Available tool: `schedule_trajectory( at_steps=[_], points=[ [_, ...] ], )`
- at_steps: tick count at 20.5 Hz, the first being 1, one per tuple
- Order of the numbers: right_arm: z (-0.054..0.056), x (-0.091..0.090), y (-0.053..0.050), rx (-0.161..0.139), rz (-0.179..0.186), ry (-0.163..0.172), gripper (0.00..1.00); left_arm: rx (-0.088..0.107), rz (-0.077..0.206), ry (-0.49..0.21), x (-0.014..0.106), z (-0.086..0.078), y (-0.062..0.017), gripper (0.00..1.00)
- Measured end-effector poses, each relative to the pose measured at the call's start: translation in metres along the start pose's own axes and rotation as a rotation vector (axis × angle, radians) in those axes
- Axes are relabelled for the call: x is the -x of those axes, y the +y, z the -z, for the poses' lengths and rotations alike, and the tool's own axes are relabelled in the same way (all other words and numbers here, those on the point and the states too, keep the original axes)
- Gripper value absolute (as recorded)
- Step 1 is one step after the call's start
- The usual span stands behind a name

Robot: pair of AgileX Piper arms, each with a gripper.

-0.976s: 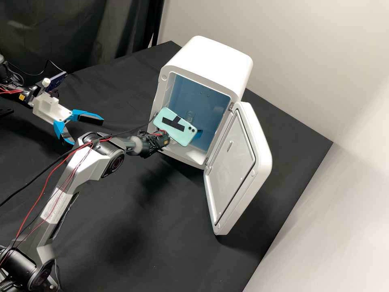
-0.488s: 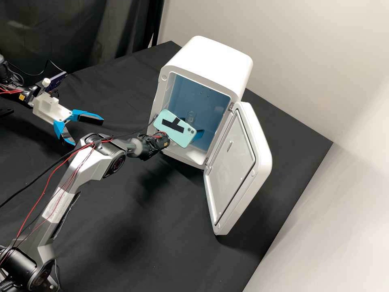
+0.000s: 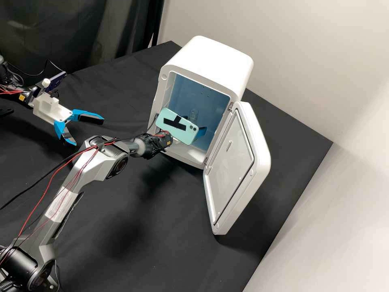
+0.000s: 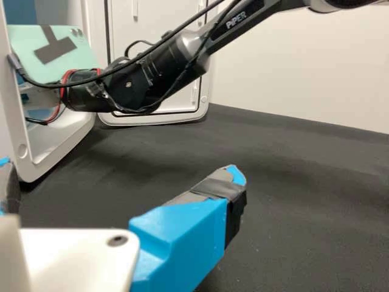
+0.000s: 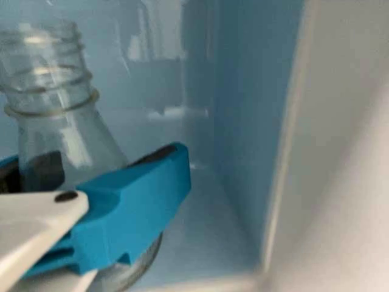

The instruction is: Place the flask in the incubator

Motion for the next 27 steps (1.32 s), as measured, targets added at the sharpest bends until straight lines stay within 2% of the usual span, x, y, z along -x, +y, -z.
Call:
schedule_trajectory(
  at_steps=[1,2,6,10,15,17,27],
  points=[
    [0.002,-0.002,0.001,0.005,0.008,0.002,0.00,-0.011,0.003,0.001,-0.001,0.000,-0.0011,1.00],
    [0.003,-0.004,0.001,0.018,0.018,0.000,0.00,-0.013,0.006,0.000,-0.001,-0.001,-0.0019,1.00],
    [0.007,-0.012,0.004,0.067,0.031,-0.008,0.00,-0.010,0.004,-0.002,-0.002,-0.003,-0.0020,1.00],
    [0.012,-0.015,0.003,0.107,0.026,-0.045,0.00,-0.006,-0.005,0.007,-0.003,-0.002,-0.0007,1.00],
    [0.014,-0.015,-0.001,0.117,0.025,-0.089,0.00,-0.006,-0.005,0.007,-0.003,-0.002,-0.0007,1.00],
    [0.014,-0.015,-0.001,0.124,0.024,-0.096,0.00,-0.006,-0.005,0.007,-0.003,-0.002,-0.0007,1.00],
    [0.015,-0.015,-0.002,0.125,0.025,-0.100,0.00,-0.008,-0.006,0.003,-0.004,-0.003,-0.0004,1.00]
  ],
)
